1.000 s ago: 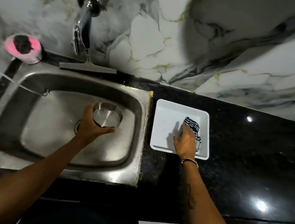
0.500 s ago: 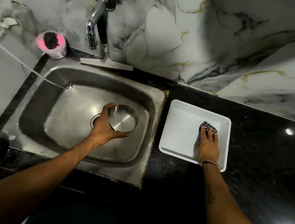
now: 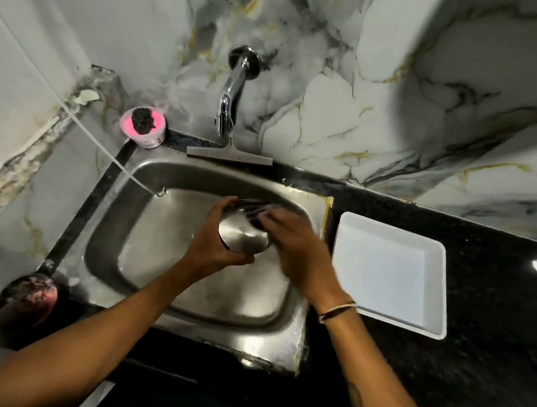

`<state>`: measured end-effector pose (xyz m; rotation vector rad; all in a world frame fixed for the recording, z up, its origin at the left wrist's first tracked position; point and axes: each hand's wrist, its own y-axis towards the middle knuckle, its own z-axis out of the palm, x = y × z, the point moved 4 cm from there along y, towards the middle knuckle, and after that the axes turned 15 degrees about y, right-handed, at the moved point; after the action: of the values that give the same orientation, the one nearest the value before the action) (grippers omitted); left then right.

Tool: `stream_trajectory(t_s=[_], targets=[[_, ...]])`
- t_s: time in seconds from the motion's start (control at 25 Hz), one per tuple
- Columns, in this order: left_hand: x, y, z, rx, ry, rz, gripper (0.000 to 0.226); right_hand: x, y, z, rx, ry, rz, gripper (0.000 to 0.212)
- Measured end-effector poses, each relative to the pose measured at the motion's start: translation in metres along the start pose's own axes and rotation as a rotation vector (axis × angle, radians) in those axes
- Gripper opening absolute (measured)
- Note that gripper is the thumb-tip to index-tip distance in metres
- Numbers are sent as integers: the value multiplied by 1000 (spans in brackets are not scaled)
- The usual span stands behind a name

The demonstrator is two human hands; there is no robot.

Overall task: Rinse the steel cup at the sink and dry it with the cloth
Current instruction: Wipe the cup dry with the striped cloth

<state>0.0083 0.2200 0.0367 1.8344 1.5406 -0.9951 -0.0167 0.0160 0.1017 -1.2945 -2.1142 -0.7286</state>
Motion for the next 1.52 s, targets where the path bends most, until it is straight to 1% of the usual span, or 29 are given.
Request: stream_trajectory(t_s=[0.04,0.08,0.12,0.2,0.24,0.28,0.36,0.4,0.44,0.52,0.56,0.68,0.72,0.8,0.88,0.96,1.0,1.08,1.12,1.2,1.24,1.28,1.32,1.4,1.48,1.52], targets=[[-4,0,-12,22,-5,36,123,28,14,23,166,-40,-42,63],[-6,-1,-24,35,-1,67,122,49,27,37,280,-69,-36,65],[-6,-3,-38,38,-5,85,122,64,40,42,313,-93,-2,63],[-3,-10,-65,27,-29,104,121,86,58,40,267,-160,74,51],[-4,-13,-75,20,-26,120,120,98,63,40,255,-194,88,47],[-3,-15,-84,23,-20,137,121,110,65,44,285,-201,64,46],[2,-20,-106,18,-10,166,124,136,69,60,430,-132,-37,52],[6,-22,-114,17,-20,166,126,142,72,66,496,-121,-56,58],[10,-25,-121,21,-43,156,127,146,77,68,531,-165,-47,64],[17,-28,-136,31,-102,137,127,153,92,68,530,-321,-2,67],[21,-28,-142,39,-125,134,125,161,97,70,516,-368,-26,66],[30,-24,-159,79,-134,134,122,183,98,88,536,-435,-218,74],[30,-21,-162,90,-134,130,123,180,101,87,548,-472,-222,76],[25,-14,-164,75,-141,132,124,173,114,76,561,-584,-128,74],[9,-3,-161,22,-134,158,122,167,126,63,558,-710,-9,62],[7,0,-164,-18,-135,164,118,179,135,69,556,-801,57,54],[6,0,-165,-35,-115,170,118,185,136,71,579,-830,83,48],[5,-1,-163,-30,-58,188,120,192,139,70,696,-801,151,31],[2,0,-161,-22,-25,204,121,190,142,67,764,-729,197,26],[-7,5,-152,-7,26,245,123,177,148,53,847,-502,242,20],[-9,6,-150,1,46,264,124,170,149,48,865,-355,247,20],[-9,5,-149,13,61,279,125,162,148,44,858,-180,257,24],[-8,4,-146,30,74,283,125,155,146,40,820,37,274,28],[-2,-2,-142,48,108,284,124,146,136,41,657,560,358,26],[2,-9,-139,12,138,289,117,140,122,55,393,1058,526,23],[2,-13,-140,-33,129,285,108,139,115,64,250,1286,609,24]])
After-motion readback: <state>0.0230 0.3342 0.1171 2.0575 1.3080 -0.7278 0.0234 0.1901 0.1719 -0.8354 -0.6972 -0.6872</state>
